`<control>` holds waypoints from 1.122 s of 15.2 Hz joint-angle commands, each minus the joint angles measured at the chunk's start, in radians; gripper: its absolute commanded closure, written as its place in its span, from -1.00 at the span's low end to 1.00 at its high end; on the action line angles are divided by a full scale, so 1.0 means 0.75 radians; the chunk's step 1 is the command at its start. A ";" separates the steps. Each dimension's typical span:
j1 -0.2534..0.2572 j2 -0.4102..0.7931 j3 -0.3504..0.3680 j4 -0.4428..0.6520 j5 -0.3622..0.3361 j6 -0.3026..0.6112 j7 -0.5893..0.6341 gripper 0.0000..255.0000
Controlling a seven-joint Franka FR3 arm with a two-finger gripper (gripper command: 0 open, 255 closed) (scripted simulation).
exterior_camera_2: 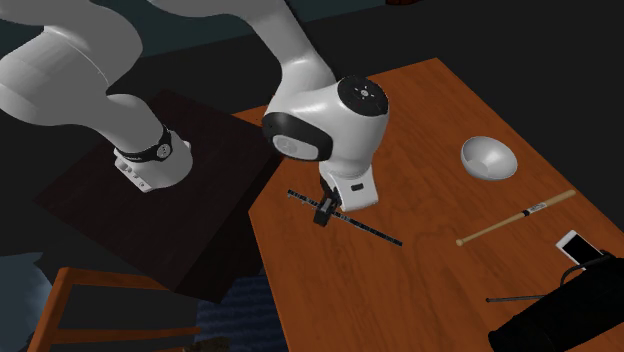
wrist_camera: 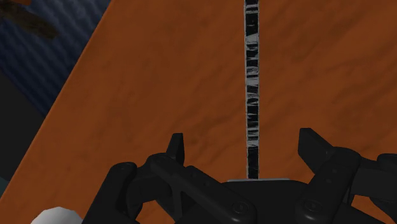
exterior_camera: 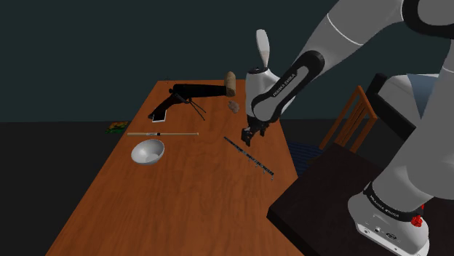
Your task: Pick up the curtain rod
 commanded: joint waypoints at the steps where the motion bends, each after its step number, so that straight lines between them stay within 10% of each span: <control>1: 0.016 0.110 0.004 0.059 -0.011 0.051 0.019 -1.00; 14: 0.055 0.453 -0.015 0.232 -0.047 0.220 0.050 -1.00; 15: 0.055 0.453 -0.015 0.233 -0.047 0.220 0.050 1.00; 17: 0.055 0.452 -0.015 0.231 -0.047 0.221 0.050 1.00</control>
